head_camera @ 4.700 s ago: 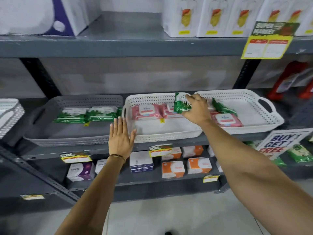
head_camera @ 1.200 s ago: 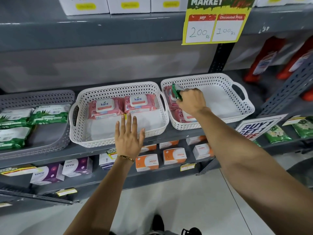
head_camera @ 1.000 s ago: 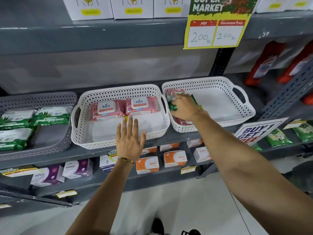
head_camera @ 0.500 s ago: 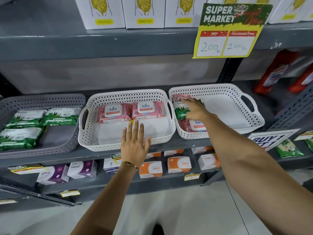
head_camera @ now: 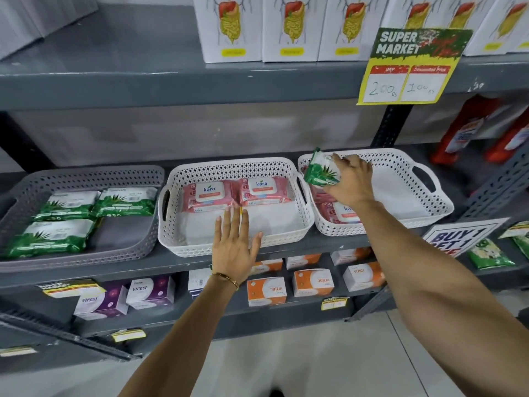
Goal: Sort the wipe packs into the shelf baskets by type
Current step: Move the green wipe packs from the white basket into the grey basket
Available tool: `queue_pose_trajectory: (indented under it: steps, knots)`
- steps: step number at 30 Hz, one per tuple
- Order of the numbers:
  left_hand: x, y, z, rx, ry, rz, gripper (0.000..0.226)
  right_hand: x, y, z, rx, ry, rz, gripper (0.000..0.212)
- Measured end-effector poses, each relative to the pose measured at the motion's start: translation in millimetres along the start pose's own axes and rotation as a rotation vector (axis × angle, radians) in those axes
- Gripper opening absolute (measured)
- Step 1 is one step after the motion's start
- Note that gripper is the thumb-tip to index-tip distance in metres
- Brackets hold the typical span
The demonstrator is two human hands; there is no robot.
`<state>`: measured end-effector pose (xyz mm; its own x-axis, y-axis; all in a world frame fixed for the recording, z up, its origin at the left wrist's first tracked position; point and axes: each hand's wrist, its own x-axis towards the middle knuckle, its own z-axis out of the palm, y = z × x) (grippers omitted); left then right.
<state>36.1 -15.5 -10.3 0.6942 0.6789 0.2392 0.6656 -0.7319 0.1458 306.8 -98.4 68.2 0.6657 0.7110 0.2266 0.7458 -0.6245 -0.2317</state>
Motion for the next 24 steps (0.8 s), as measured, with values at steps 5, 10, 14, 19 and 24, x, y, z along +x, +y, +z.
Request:
queue_pose_trajectory:
  steps: [5,10,14,19,24]
  knots:
    - [-16,-76,-18,-0.013,0.049,-0.049,0.081,-18,-69,-4,0.092,-0.038,-0.030,0.086]
    - [-40,-166,-45,0.025,0.039,-0.092,0.081,-39,-175,13,0.119,-0.095,-0.128,0.088]
    - [-58,-234,-60,0.017,0.054,-0.139,0.087,-52,-271,34,0.148,-0.142,-0.225,0.082]
    - [-84,-303,-70,0.030,0.051,-0.225,0.090,-68,-372,66,0.140,-0.250,-0.342,0.085]
    - [-92,-327,-74,0.007,0.022,-0.199,0.084,-79,-438,99,0.028,-0.329,-0.402,0.084]
